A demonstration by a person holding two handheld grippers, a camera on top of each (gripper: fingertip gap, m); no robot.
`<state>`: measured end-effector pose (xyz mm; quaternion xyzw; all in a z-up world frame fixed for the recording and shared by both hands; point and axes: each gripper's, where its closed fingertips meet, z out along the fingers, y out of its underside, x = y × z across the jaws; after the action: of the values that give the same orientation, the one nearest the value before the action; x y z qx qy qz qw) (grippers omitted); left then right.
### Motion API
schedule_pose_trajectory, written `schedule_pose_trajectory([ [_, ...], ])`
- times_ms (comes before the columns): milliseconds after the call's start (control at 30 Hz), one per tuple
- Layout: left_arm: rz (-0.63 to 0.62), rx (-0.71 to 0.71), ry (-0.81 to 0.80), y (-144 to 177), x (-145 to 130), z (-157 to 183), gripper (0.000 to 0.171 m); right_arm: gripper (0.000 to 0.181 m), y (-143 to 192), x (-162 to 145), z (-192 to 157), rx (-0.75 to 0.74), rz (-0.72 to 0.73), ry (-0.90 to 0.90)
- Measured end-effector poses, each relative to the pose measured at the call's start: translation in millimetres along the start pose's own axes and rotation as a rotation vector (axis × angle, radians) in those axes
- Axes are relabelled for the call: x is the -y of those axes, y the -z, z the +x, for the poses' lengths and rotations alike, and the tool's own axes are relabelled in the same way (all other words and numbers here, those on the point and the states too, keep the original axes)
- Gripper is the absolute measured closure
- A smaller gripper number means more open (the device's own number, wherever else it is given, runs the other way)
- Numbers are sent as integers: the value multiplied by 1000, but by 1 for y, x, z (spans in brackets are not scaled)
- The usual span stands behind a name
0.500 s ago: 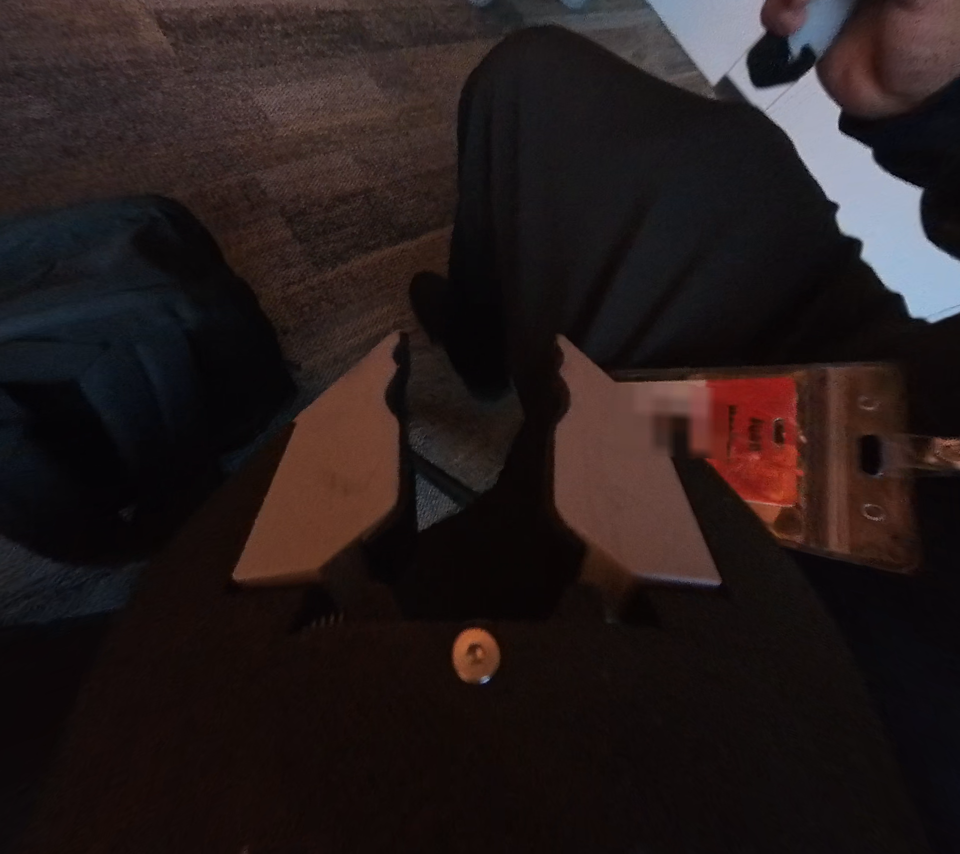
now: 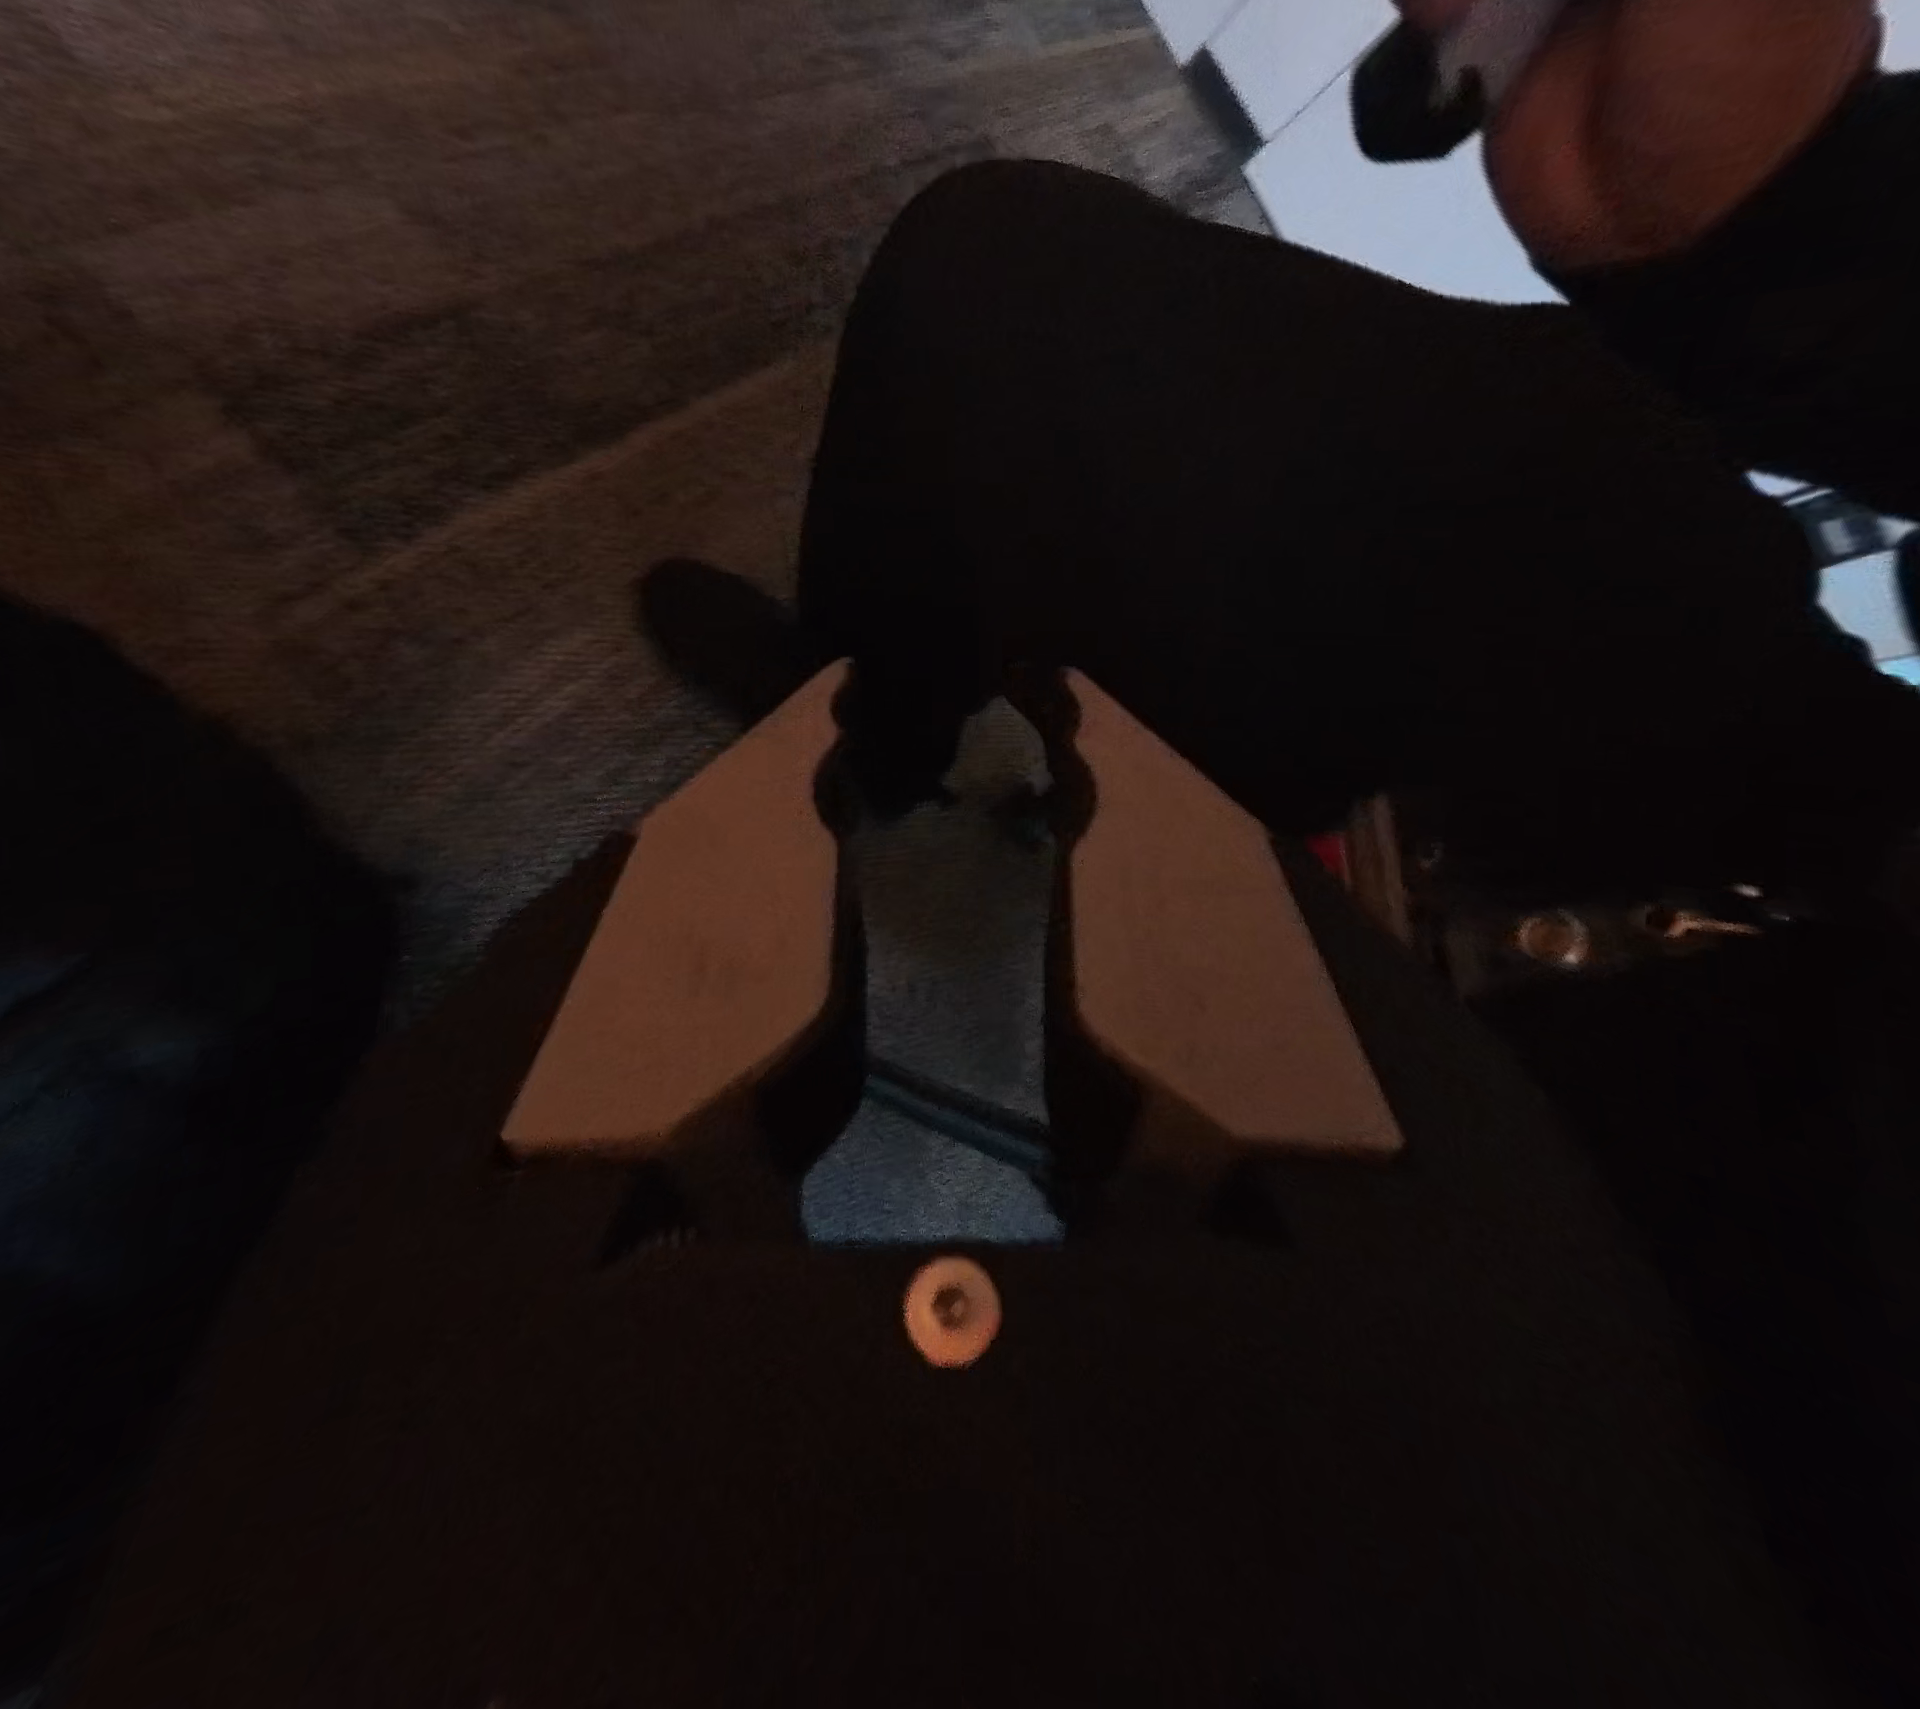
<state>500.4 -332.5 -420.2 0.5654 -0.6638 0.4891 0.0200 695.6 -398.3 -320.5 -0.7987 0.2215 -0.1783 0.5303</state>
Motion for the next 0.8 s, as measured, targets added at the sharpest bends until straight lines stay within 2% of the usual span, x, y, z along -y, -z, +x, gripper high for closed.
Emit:
schedule_pose_trajectory([
  [67, -28, -49, 49, 6, 5, 2, 157, 157, -23, 29, -10, 36, 0, -45],
  [100, -12, -55, 43, 14, 14, 4, 161, 157, -34, 41, -17, 69, -33, -36],
  [200, 29, 35, 39, 57, 35, 8, 158, 157, -50, 81, -32, 134, -117, 29],
  [267, 81, 166, 47, 105, 44, 14, 154, 157, -50, 112, -42, 165, -164, 28],
  [367, 179, 400, 55, 188, 45, 28, 158, 156, -45, 169, -60, 197, -224, 5],
  [400, 279, 488, 51, 215, 53, 32, 161, 157, -43, 190, -67, 203, -241, 8],
  [433, 400, 559, 11, 240, 67, 39, 171, 156, -41, 211, -76, 211, -256, 15],
  [467, 472, 628, -18, 257, 79, 38, 171, 156, -41, 233, -85, 220, -268, 25],
  [500, 437, 642, -1, 256, 79, 29, 171, 156, -41, 254, -94, 229, -275, 39],
  [567, 379, 561, 80, 239, 80, 11, 171, 156, -46, 293, -113, 244, -277, 80],
  [633, 431, 522, 105, 237, 92, -4, 171, 156, -57, 325, -131, 253, -278, 117],
  [733, 475, 483, 76, 241, 111, -21, 171, 156, -74, 360, -163, 267, -277, 95],
  [800, 454, 464, 62, 238, 125, -37, 171, 156, -80, 372, -186, 301, -286, 79],
])
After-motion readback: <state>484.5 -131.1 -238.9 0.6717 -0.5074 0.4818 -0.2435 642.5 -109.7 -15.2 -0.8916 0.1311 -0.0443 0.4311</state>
